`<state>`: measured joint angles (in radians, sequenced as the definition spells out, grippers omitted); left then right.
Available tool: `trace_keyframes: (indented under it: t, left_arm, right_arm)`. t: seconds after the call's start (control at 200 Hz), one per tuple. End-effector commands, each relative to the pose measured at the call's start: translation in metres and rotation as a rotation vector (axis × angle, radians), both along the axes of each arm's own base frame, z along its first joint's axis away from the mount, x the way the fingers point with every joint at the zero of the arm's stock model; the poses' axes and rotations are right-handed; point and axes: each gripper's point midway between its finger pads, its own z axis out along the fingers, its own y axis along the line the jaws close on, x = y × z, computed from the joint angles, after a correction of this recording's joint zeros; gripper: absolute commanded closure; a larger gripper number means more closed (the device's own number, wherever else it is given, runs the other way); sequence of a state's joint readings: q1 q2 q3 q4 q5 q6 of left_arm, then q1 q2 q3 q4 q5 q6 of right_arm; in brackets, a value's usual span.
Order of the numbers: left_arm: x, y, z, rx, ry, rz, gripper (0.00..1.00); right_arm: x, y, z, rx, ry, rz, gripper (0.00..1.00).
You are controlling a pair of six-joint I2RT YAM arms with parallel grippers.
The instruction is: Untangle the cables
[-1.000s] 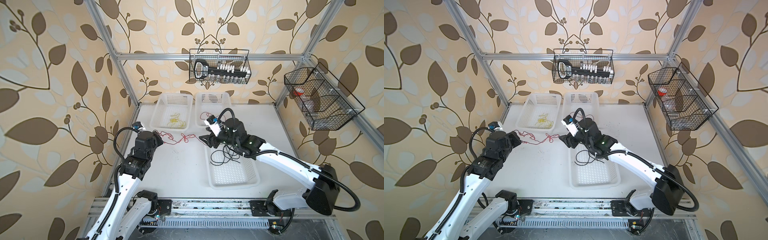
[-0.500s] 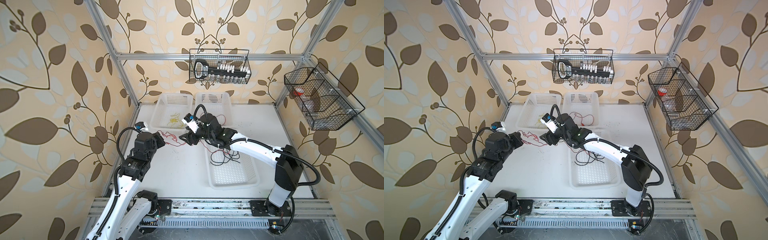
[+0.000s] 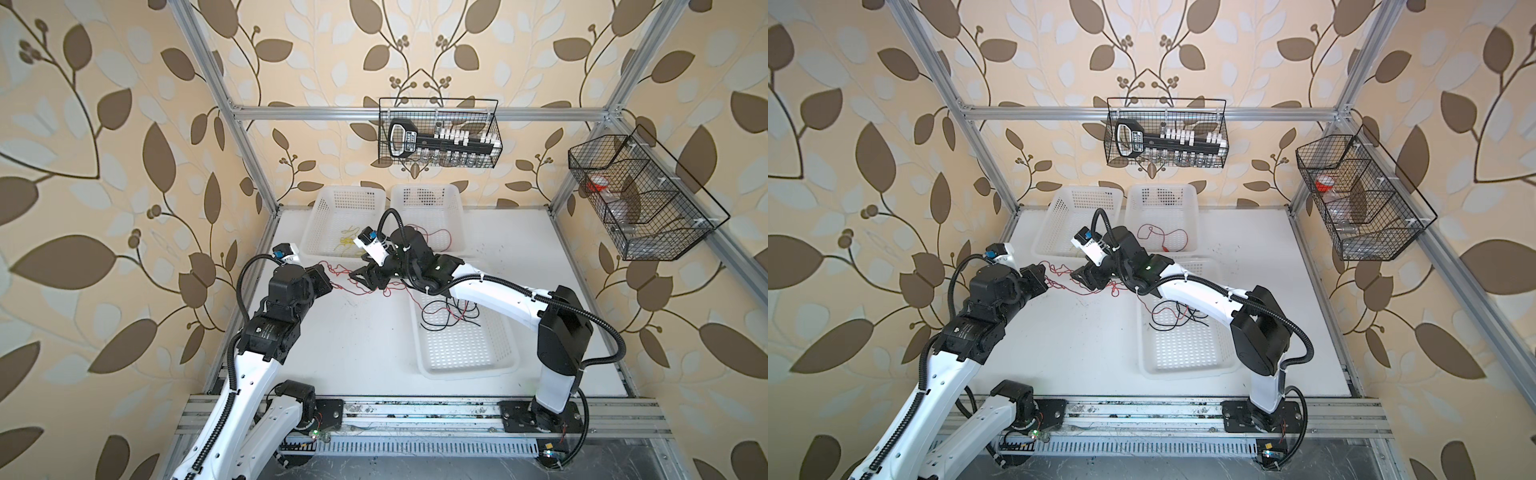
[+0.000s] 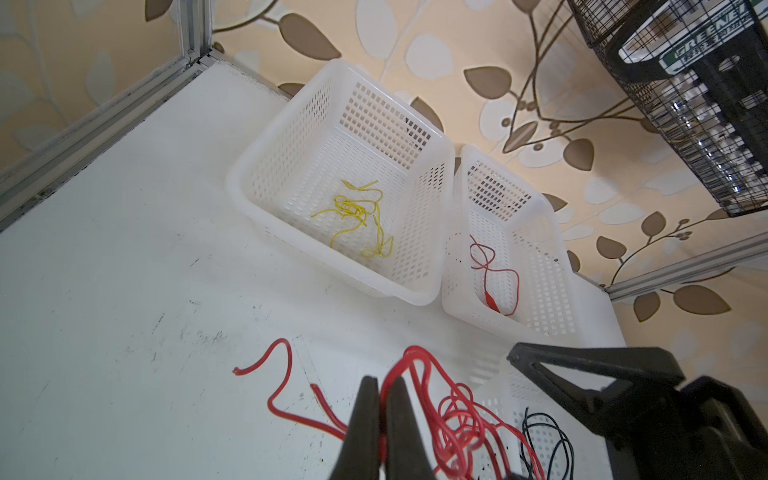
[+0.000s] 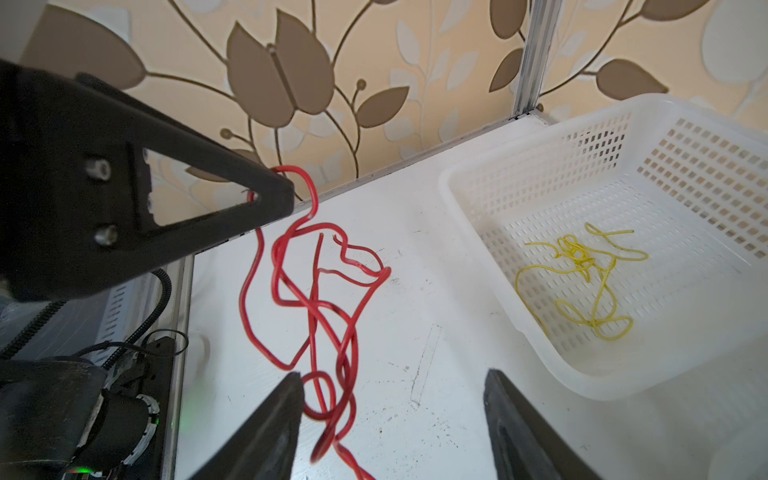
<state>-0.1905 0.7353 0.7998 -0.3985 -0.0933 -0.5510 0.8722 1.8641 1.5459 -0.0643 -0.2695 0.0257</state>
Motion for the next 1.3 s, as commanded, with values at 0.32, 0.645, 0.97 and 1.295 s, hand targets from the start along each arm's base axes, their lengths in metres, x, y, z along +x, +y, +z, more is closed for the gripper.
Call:
trace_keyframes:
  t: [0.32,0.645,0.97,1.295]
  left_arm:
    - [0.002,-0.006,0.017,-0.034,-0.066,-0.021,1.00]
    - [0.003,-0.006,0.013,-0.035,-0.055,-0.020,1.00]
    - [0.001,0.000,0.005,-0.034,-0.033,0.020,0.12]
    - [0.000,-0.009,0.004,-0.063,-0.047,-0.031,0.07]
  right_arm:
    - [-0.004,0.019,-0.010,-0.022,0.004,0.031,0.38]
    - [0.000,0.021,-0.011,-0.025,0.002,0.024,0.83]
    - [0.051,-0.006,0.019,0.073,0.039,-0.178,1.00]
    - [0.086,-0.033,0.056,0.153,0.051,-0.337,1.00]
